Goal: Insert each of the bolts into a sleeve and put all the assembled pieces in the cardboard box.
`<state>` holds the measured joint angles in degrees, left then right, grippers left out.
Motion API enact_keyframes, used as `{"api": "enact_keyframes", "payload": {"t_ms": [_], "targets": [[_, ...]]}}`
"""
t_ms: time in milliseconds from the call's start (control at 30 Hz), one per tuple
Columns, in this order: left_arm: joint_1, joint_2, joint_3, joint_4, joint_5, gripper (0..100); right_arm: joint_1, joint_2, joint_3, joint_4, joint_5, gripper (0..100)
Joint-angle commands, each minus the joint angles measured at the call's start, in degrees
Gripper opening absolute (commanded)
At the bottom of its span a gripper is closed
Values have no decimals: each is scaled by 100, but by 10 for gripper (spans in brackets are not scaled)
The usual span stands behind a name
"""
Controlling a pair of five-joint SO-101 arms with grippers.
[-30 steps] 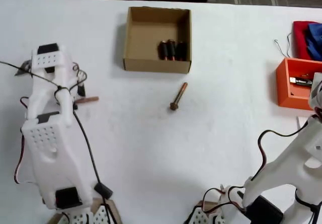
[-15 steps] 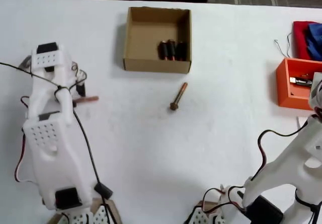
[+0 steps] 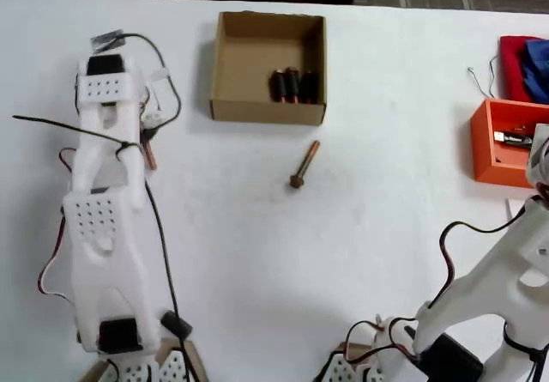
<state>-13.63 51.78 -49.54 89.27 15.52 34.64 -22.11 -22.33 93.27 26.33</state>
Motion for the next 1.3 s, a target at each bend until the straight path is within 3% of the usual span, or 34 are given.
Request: {"api": "enact_keyframes", "payload": {"t_ms": [0, 200, 300, 533, 900, 1267], "targets": [[97, -53, -259, 220, -844, 30, 22, -198, -255, -110, 44, 21], [105, -53, -259, 835, -2558, 32, 13, -207, -273, -110, 18, 21], [167, -53, -259, 958, -3007, 59, 4, -207, -273, -110, 0, 21], [352, -62, -268, 844, -2734, 100, -22, -207, -273, -127, -18, 21], [387, -35, -259, 800, -2699, 113, -1297, -207, -264, -84, -782, 21], [299, 431, -321, 378, -2690, 113, -1297, -207, -273, 127, -738, 21]]}}
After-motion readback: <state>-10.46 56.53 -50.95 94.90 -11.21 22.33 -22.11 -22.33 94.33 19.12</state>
